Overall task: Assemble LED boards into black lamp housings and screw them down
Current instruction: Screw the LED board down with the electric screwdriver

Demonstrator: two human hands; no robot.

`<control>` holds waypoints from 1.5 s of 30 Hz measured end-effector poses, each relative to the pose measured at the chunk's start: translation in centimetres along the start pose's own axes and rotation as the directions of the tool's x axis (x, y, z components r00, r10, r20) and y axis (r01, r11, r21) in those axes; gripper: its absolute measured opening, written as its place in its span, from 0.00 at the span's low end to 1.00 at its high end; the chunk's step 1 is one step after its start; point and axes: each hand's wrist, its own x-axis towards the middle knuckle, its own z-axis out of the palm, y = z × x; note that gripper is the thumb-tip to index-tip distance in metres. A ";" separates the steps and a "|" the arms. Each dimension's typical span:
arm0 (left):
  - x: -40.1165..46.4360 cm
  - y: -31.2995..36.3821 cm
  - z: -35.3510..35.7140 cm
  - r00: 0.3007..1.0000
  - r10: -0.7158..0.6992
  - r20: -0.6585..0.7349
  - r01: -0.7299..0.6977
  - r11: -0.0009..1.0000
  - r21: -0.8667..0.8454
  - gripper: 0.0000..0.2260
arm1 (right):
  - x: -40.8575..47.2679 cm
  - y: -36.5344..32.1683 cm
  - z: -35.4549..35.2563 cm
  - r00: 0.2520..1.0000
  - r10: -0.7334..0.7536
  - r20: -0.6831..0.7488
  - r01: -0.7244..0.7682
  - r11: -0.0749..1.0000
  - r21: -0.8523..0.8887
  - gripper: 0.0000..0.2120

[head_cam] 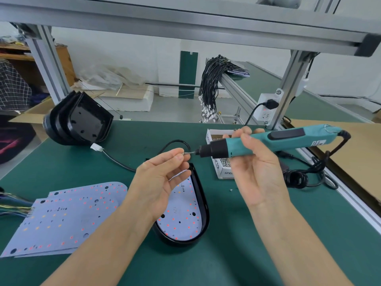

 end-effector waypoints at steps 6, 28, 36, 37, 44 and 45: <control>0.0 -0.3 -0.1 0.999 -0.044 0.023 0.046 0.995 -0.086 0.05 | -0.2 0.3 0.0 1.000 -0.013 0.027 0.013 1.000 -0.005 0.14; 0.5 -0.4 0.3 0.998 0.030 -0.049 -0.027 0.996 0.080 0.06 | 0.0 0.4 -0.6 0.998 -0.053 -0.015 0.053 0.999 0.005 0.18; 0.5 -0.6 0.3 0.998 -0.070 0.002 0.070 0.996 -0.049 0.06 | 0.0 0.1 -0.6 0.998 -0.040 0.040 0.041 0.999 -0.024 0.17; 0.5 -0.5 0.3 0.995 -0.093 0.021 0.094 0.992 -0.087 0.06 | 0.0 0.1 -0.5 0.998 -0.038 0.051 0.040 0.999 -0.028 0.17; 0.7 -0.3 -0.1 0.979 -0.173 0.112 0.187 0.974 -0.132 0.06 | -0.1 -0.2 -0.3 0.984 -0.026 0.176 0.044 0.995 -0.095 0.19; 0.8 -0.2 -0.2 0.976 -0.181 0.122 0.196 0.973 -0.123 0.06 | 0.0 -0.3 -0.2 0.981 -0.022 0.195 0.044 0.993 -0.108 0.19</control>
